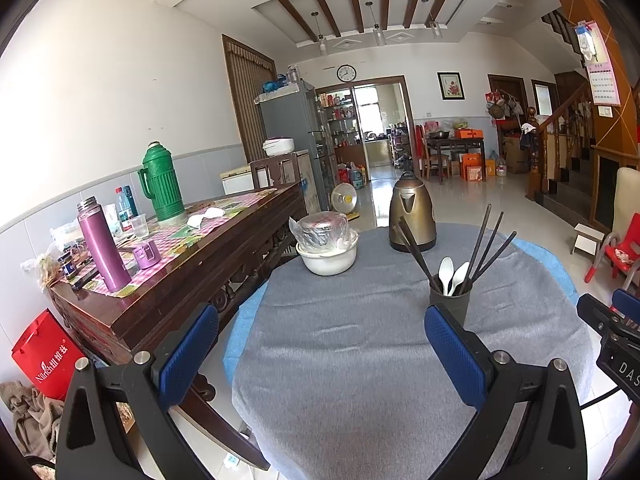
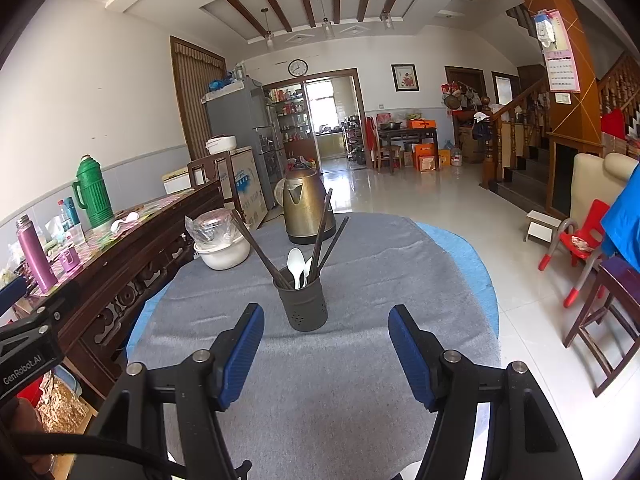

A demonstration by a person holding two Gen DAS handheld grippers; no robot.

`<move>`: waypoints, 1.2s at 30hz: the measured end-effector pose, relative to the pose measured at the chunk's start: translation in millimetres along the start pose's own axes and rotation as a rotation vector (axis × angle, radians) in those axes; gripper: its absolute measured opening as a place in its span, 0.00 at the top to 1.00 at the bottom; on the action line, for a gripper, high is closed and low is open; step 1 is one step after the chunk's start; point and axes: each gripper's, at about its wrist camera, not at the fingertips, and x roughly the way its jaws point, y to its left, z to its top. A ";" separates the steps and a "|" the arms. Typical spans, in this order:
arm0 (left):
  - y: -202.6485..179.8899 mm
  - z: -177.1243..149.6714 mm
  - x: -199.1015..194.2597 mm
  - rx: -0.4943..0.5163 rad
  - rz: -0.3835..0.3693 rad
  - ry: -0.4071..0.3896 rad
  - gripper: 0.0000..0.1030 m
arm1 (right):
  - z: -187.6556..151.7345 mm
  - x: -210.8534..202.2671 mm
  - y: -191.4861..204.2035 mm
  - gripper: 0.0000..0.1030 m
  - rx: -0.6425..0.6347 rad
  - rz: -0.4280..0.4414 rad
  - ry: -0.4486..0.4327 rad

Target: Organize utensils

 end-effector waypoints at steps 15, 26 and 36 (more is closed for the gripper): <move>0.9 -1.2 1.3 -0.001 0.000 0.001 0.01 | -1.4 -0.8 0.8 0.34 -0.002 0.002 0.003; 2.6 -2.6 2.6 -0.005 0.003 0.001 0.01 | -0.9 -0.9 1.5 0.34 -0.007 0.005 0.002; 4.9 -6.4 4.9 -0.007 0.010 0.009 0.01 | 1.6 -2.1 5.3 0.34 -0.013 0.008 -0.002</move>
